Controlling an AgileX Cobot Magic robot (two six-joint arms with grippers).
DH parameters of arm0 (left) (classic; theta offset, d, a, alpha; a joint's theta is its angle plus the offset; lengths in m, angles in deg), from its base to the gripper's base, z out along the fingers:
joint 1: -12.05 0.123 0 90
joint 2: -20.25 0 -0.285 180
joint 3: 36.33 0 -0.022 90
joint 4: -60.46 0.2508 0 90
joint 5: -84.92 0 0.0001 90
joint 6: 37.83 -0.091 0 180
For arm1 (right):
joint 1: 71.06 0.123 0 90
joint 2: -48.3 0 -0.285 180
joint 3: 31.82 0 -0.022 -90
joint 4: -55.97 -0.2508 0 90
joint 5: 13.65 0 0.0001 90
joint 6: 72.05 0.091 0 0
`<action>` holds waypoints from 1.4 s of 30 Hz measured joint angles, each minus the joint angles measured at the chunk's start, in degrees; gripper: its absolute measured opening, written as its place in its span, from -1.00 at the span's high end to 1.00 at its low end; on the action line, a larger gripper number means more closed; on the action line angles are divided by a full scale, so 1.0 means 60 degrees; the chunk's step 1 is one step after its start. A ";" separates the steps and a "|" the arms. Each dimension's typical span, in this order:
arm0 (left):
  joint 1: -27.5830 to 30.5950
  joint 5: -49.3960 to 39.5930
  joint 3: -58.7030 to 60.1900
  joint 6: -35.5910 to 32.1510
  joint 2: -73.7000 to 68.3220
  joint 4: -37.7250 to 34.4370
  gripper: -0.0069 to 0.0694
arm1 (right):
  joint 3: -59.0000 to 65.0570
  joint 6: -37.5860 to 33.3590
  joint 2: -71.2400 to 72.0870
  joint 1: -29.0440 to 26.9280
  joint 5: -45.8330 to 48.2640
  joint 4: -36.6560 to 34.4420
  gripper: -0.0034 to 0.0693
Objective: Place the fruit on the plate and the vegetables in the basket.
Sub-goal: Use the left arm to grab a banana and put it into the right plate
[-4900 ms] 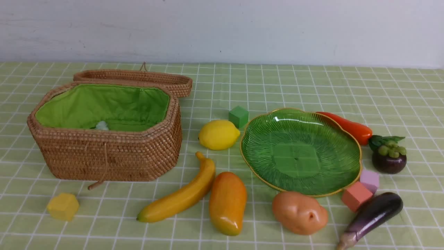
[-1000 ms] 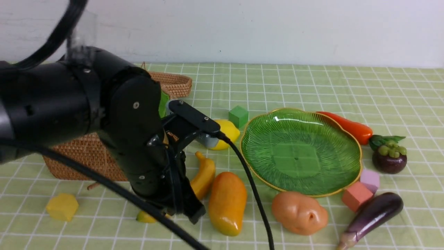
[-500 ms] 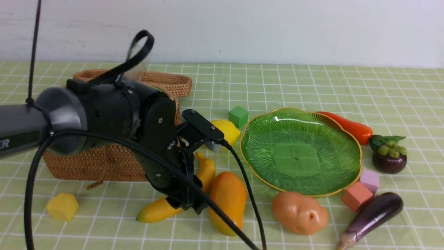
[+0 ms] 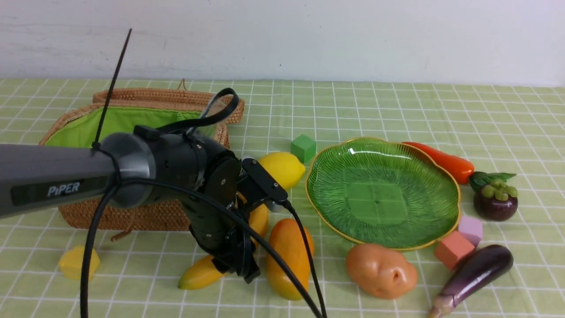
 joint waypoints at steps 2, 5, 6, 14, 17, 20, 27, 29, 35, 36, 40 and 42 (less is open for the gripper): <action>0.0000 -0.0025 -0.0002 0.0000 -0.0020 0.0000 -0.02 | -0.0010 0.0000 0.0000 0.0000 0.0000 0.0000 0.70; 0.0000 -0.0117 -0.0002 0.0000 -0.0020 -0.0009 0.03 | -0.0016 0.0000 0.0000 0.0000 -0.0150 0.0000 0.70; 0.0000 -0.0143 -0.0011 0.0000 -0.0020 -0.0009 0.03 | -0.0016 0.0000 0.0000 0.0000 -0.0268 0.0000 0.69; 0.0000 -0.0477 -0.0011 0.0033 0.0017 -0.0413 0.03 | -0.0016 0.0000 0.0000 0.0000 -0.0630 0.0041 0.67; 0.0000 -0.0618 -0.0011 0.0033 0.0095 -0.0627 0.03 | -0.0016 0.0000 0.0000 0.0000 -0.0814 0.0063 0.67; 0.0000 -0.0801 -0.0011 0.0033 0.0269 -0.0770 0.03 | -0.0016 0.0000 0.0000 0.0000 -0.0879 0.0070 0.66; 0.0000 -0.0960 -0.0011 0.0128 0.0891 -0.0890 0.03 | -0.0016 0.0000 0.0000 0.0000 -0.0874 0.0070 0.64; 0.0000 -0.1028 -0.0011 0.0179 0.1130 -0.0964 0.03 | -0.0016 0.0000 0.0000 0.0000 -0.0874 0.0070 0.64; 0.0000 -0.1233 -0.0011 0.0200 0.1867 -0.1443 0.03 | -0.0016 0.0000 0.0000 0.0000 -0.0874 0.0070 0.61; 0.0000 -0.1235 -0.0011 0.0200 0.1938 -0.1486 0.03 | -0.0016 0.0000 0.0000 0.0000 -0.0874 0.0070 0.61; 0.0000 -0.1286 -0.0011 0.0209 0.2383 -0.1769 0.03 | -0.0016 0.0000 0.0000 0.0000 -0.0874 0.0070 0.61; 0.0000 -0.1307 -0.0011 0.0209 0.2564 -0.1943 0.03 | -0.0016 0.0000 0.0000 0.0000 -0.0874 0.0070 0.61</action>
